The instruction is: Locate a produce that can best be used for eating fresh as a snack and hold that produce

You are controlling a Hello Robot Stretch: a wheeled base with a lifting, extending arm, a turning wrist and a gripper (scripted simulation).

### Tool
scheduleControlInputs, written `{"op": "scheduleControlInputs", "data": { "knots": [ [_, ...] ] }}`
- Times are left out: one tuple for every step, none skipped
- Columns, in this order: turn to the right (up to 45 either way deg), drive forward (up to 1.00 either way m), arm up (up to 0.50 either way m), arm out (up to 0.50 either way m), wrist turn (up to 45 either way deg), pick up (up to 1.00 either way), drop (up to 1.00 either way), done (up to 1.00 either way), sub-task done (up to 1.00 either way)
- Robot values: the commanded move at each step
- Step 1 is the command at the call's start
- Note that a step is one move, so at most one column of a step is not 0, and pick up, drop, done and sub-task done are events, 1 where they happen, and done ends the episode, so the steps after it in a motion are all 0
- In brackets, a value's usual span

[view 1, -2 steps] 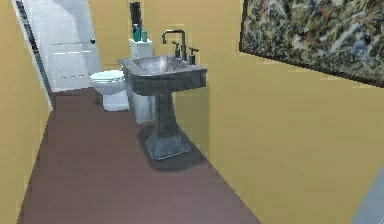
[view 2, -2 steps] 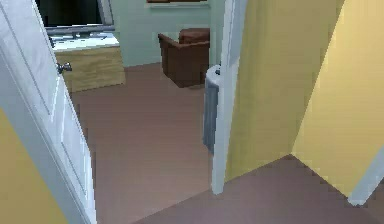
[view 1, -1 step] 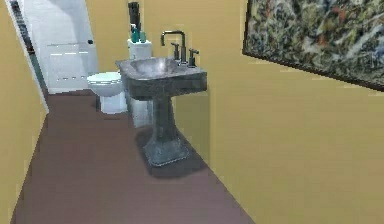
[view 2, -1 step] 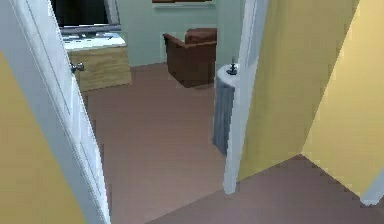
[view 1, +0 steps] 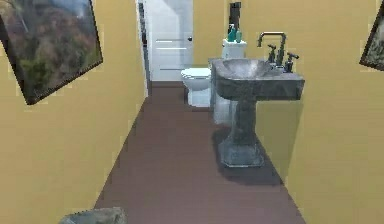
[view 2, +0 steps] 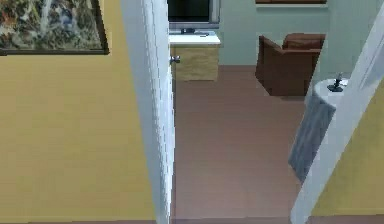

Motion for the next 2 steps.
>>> {"op": "scheduleControlInputs", "data": {
  "knots": [
    [0.0, 1.0, 0.0, 0.0, 0.0, 0.0, 0.0, 0.0, 0.0],
    [-45.0, 0.0, 0.0, 0.0, 0.0, 0.0, 0.0, 0.0, 0.0]
  ]
}}
